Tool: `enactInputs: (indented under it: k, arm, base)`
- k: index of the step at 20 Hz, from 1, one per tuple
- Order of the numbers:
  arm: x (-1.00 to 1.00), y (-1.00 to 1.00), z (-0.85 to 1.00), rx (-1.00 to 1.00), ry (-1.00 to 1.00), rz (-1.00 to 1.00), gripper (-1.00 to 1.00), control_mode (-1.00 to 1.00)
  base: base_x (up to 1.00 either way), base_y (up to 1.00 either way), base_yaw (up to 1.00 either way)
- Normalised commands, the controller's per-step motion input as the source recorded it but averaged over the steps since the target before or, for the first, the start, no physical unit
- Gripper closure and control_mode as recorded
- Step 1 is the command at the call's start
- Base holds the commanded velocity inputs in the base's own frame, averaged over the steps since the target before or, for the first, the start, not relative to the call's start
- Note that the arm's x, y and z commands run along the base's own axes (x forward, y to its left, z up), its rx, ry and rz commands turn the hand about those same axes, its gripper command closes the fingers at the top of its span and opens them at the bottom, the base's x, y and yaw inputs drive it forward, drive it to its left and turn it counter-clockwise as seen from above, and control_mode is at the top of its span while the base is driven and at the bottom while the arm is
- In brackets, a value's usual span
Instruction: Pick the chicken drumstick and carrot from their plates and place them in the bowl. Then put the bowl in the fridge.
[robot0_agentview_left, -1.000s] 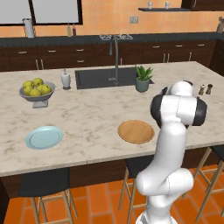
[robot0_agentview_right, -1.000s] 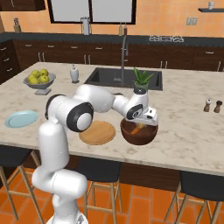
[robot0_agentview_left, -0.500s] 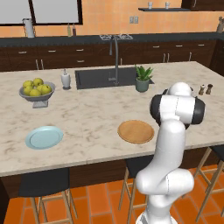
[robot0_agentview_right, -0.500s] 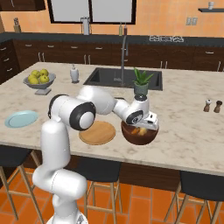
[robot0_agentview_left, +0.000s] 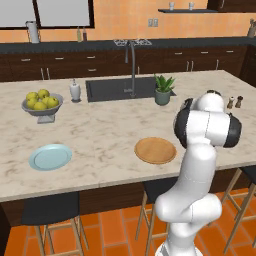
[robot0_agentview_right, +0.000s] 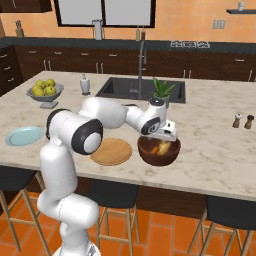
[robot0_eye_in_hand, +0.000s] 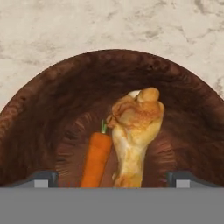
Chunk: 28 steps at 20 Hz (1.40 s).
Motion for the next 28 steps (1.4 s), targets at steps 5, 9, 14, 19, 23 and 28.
enactInputs:
  k: [5, 9, 14, 19, 23, 28]
  arm:
    - [-0.41, 0.85, 0.08, -0.08, 0.03, 0.19, -1.0, -1.0]
    - [-0.14, 0.29, 0.01, -0.04, 0.04, 0.19, -1.0, -1.0]
    - [-0.08, 0.05, -0.17, 0.0, 0.01, 0.14, -1.0, -1.0]
    - [0.11, -0.02, -0.41, -0.03, 0.03, 0.09, -1.0, -1.0]
    - [0.0, 0.0, -0.38, -0.08, 0.0, 0.06, -1.0, -1.0]
    - [-0.15, -0.08, -0.53, -0.06, 0.0, 0.01, 1.0, -1.0]
  base:
    - [0.0, 0.0, 0.0]
    - [0.0, 0.0, 0.0]
    - [0.0, 0.0, 0.0]
    - [0.0, 0.0, 0.0]
    - [0.0, 0.0, 0.0]
    - [0.0, 0.0, 0.0]
